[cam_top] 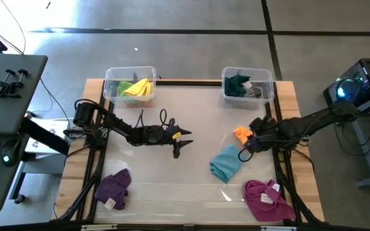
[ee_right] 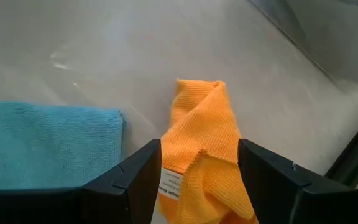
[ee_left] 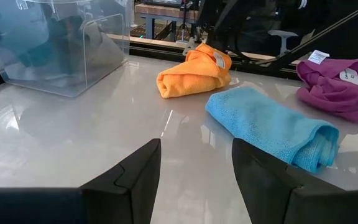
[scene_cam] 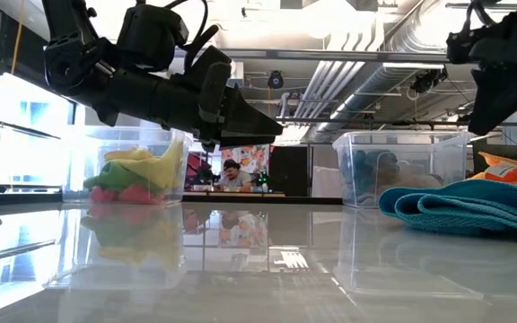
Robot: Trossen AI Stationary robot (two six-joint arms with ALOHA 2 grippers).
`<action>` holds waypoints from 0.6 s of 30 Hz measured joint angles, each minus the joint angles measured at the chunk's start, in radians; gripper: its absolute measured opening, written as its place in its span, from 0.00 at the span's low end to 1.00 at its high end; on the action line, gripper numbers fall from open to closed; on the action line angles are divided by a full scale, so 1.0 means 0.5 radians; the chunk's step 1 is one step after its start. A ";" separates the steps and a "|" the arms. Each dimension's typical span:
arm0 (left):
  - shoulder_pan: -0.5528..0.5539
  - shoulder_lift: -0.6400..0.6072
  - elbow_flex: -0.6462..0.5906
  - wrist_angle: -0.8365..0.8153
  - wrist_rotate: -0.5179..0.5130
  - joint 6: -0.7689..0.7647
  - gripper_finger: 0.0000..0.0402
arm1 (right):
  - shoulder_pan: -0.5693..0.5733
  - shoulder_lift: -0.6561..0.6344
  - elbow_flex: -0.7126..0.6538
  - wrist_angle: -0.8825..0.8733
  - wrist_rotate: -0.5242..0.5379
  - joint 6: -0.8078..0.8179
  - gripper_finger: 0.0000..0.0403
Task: Sort towels by color in basket
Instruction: Put the orange microfiber cloth into the left transparent bin
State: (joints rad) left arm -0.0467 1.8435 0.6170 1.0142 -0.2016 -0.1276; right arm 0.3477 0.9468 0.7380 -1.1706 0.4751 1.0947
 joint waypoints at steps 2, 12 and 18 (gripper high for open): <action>0.000 0.000 0.000 0.000 0.000 0.001 0.46 | 0.000 0.057 0.000 0.000 -0.003 0.017 0.51; 0.000 0.000 0.000 -0.001 0.000 0.033 0.46 | -0.020 0.500 -0.001 0.081 -0.180 0.060 0.51; -0.004 0.000 0.000 -0.001 0.000 0.037 0.46 | -0.113 0.715 -0.001 0.106 -0.265 0.048 0.45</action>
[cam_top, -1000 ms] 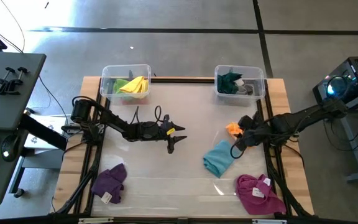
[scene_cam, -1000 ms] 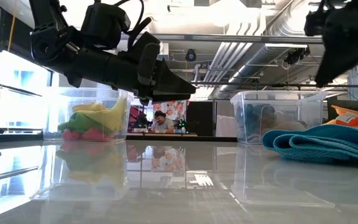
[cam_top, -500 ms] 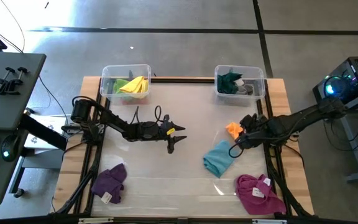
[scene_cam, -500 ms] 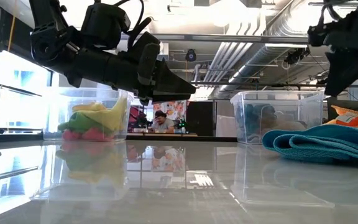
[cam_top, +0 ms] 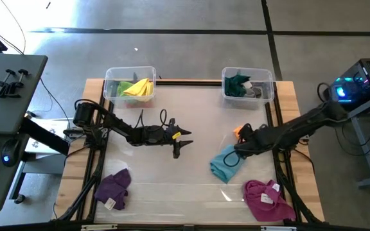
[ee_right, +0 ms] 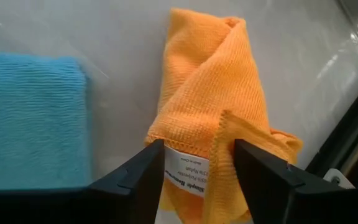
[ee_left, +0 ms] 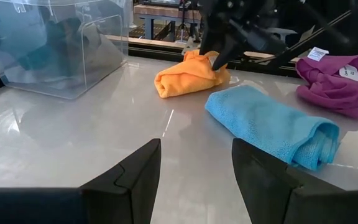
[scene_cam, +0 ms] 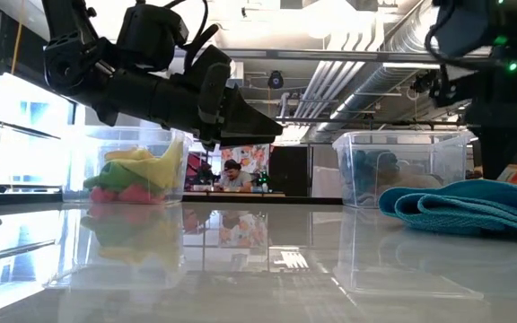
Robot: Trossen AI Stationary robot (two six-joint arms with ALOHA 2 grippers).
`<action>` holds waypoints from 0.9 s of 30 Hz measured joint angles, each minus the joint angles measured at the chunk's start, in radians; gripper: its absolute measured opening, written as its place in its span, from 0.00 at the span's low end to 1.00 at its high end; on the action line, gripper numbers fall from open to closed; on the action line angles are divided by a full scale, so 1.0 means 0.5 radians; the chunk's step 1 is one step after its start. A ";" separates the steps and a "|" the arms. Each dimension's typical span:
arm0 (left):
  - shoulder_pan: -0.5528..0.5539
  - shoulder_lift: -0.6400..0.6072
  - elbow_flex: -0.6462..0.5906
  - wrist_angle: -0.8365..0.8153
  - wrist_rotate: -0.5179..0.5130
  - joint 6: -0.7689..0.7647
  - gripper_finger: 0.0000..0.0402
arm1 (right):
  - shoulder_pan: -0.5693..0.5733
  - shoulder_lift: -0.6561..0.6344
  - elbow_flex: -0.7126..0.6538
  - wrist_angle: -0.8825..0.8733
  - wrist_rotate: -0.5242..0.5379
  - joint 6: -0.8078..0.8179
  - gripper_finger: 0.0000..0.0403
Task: Sort towels by color in basket
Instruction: Put the orange microfiber cloth into the left transparent bin
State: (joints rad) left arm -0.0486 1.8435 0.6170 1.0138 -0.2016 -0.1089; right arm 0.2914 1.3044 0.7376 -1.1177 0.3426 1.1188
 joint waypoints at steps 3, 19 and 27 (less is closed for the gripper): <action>-0.001 0.000 0.000 0.000 0.000 0.002 0.46 | -0.051 0.057 0.000 0.018 -0.022 -0.060 0.38; -0.049 0.000 0.000 0.002 0.001 0.123 0.46 | -0.313 0.088 -0.244 0.580 -0.133 -0.408 0.09; -0.059 0.000 0.000 0.064 0.001 0.196 0.46 | -0.168 0.070 -0.333 0.818 0.102 -0.263 0.02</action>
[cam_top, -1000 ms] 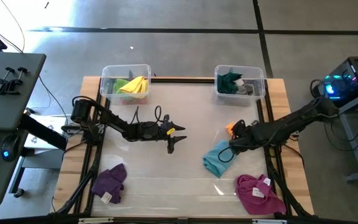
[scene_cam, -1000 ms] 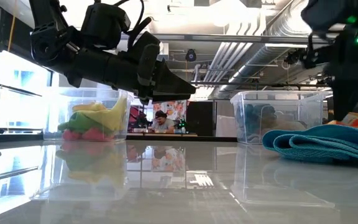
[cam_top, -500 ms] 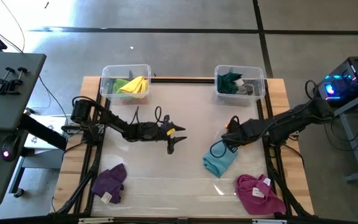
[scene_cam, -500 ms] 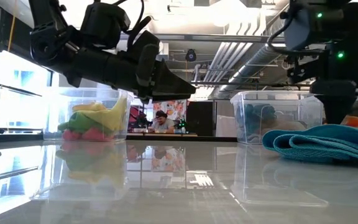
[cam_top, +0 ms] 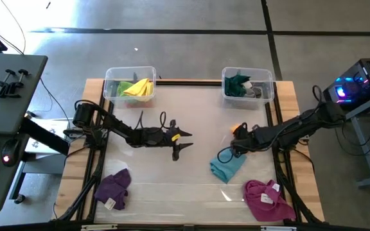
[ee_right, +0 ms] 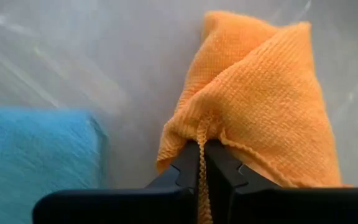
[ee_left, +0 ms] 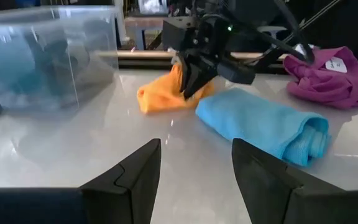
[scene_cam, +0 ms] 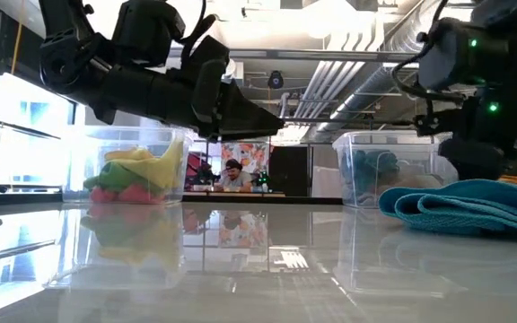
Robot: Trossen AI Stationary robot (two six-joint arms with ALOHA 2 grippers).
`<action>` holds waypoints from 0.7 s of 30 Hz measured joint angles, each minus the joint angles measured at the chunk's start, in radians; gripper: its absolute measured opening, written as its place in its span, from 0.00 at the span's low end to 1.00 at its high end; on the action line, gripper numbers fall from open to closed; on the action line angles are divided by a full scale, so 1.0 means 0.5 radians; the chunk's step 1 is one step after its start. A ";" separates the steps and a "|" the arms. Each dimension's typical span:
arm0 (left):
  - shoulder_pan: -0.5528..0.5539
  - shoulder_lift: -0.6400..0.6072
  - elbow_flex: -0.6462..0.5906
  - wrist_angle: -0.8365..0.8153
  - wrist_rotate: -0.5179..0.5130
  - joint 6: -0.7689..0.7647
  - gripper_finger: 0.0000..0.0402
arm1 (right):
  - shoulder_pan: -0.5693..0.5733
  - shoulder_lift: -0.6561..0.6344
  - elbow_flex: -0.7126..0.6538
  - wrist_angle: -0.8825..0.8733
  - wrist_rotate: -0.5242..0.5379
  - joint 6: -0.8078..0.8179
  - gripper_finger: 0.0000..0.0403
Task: Sort towels by color in basket
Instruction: Put the orange microfiber cloth into the left transparent bin
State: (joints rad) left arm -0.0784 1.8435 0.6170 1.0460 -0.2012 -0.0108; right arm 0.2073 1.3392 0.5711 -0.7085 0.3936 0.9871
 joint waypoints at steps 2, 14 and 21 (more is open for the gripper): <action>-0.010 0.000 0.000 0.033 -0.001 0.068 0.46 | 0.048 -0.028 0.017 0.131 0.109 -0.039 0.01; -0.252 0.000 0.128 0.022 -0.104 0.689 0.46 | -0.020 -0.062 -0.393 2.055 0.250 -1.077 0.00; -0.230 0.000 0.209 -0.153 -0.101 0.952 0.46 | -0.088 -0.062 -0.439 2.516 -0.084 -1.297 0.00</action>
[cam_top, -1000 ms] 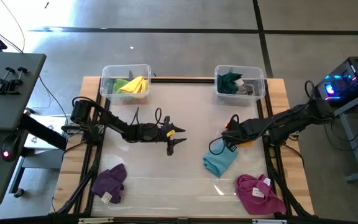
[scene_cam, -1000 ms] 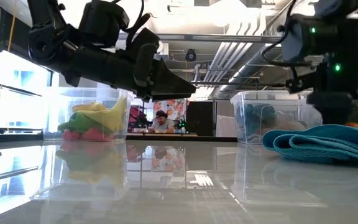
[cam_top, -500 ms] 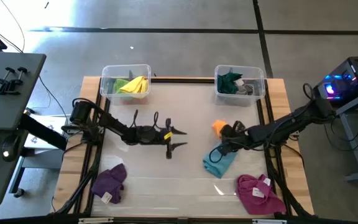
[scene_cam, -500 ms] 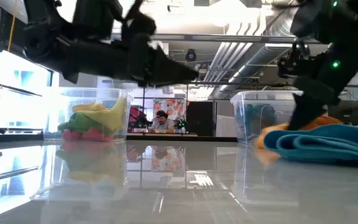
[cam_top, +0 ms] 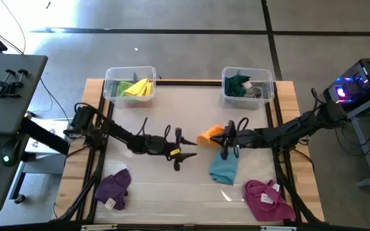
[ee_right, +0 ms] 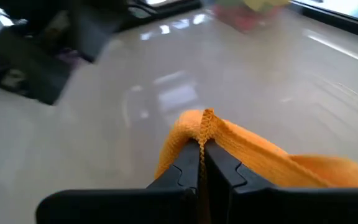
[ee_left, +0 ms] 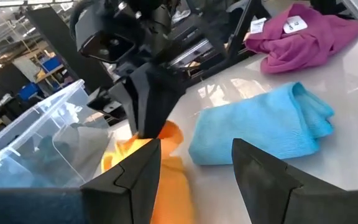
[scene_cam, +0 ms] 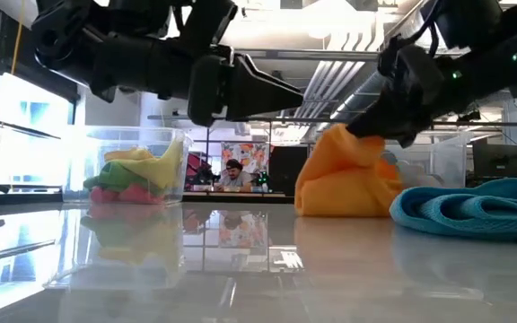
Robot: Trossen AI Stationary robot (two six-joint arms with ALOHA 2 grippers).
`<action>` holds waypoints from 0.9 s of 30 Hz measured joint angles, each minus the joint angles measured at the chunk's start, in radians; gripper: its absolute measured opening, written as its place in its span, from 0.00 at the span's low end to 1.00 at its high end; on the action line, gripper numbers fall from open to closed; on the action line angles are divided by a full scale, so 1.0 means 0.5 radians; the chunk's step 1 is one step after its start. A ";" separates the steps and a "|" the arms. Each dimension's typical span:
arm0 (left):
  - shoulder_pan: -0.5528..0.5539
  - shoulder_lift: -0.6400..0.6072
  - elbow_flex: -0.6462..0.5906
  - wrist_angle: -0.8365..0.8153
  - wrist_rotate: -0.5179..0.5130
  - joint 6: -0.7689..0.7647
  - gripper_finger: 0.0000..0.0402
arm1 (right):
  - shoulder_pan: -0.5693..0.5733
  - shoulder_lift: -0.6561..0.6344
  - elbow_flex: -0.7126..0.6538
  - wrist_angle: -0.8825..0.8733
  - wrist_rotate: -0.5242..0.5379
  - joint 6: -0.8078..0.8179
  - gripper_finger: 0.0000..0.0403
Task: Sort towels by color in basket
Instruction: Put the orange microfiber cloth into the left transparent bin
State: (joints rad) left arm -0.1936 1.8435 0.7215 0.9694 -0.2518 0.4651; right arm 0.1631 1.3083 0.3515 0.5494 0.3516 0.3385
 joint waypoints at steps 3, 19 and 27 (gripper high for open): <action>0.027 0.000 0.014 -0.015 0.010 -0.007 0.46 | 0.000 0.000 0.000 0.068 -0.079 -0.019 0.00; 0.255 0.000 0.015 -0.068 0.129 -0.701 0.46 | 0.000 0.000 0.000 0.125 -0.146 -0.103 0.00; 0.284 0.000 0.015 -0.081 0.262 -0.827 0.47 | 0.000 0.000 0.000 0.125 -0.128 -0.103 0.00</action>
State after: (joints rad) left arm -0.0516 1.8435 0.7288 0.9287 -0.1208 0.0517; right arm 0.1631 1.3083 0.3515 0.6117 0.2878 0.2870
